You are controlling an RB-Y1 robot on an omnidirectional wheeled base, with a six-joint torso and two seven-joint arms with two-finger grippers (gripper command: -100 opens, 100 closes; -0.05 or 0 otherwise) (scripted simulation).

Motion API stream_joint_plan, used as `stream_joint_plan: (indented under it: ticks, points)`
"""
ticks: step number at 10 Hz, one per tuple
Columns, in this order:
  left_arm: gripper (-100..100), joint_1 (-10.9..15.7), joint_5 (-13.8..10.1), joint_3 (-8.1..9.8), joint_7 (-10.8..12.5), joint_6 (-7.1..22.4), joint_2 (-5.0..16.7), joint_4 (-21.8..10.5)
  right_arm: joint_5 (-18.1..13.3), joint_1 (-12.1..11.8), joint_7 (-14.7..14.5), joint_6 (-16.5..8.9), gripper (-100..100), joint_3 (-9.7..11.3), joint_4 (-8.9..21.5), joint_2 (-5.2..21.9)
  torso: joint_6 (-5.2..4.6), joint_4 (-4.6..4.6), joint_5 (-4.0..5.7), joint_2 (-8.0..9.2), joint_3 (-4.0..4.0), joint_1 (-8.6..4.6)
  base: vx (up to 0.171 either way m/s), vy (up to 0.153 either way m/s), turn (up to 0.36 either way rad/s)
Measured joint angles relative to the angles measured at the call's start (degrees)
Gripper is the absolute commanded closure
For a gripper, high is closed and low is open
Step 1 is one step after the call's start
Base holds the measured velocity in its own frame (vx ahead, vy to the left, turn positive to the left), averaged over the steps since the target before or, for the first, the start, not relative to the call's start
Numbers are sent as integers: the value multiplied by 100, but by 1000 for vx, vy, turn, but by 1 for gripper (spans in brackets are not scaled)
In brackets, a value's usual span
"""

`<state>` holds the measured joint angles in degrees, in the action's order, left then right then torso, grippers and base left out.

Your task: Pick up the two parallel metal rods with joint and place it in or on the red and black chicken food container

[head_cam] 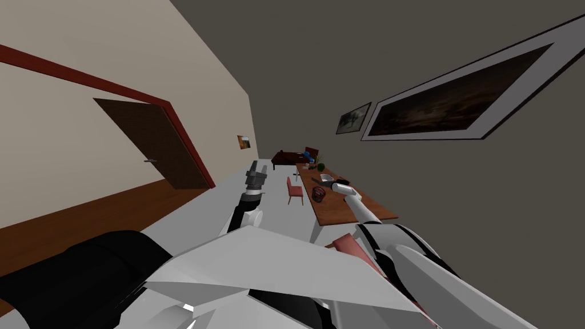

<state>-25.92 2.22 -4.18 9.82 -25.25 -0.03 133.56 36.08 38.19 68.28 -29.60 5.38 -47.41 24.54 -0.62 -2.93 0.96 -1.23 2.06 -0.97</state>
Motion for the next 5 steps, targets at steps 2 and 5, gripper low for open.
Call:
stream_joint_plan:
  ticks: [2,5]
  points:
    - [0,0,0,0,0,0,0,0,1,0,-2,3,0,0,2,-1,0,-2,2,-8,5,-6,0,0,0]
    - [0,0,0,0,0,0,0,0,1,0,-2,3,0,0,2,-1,0,-3,2,-10,6,-7,0,0,0]
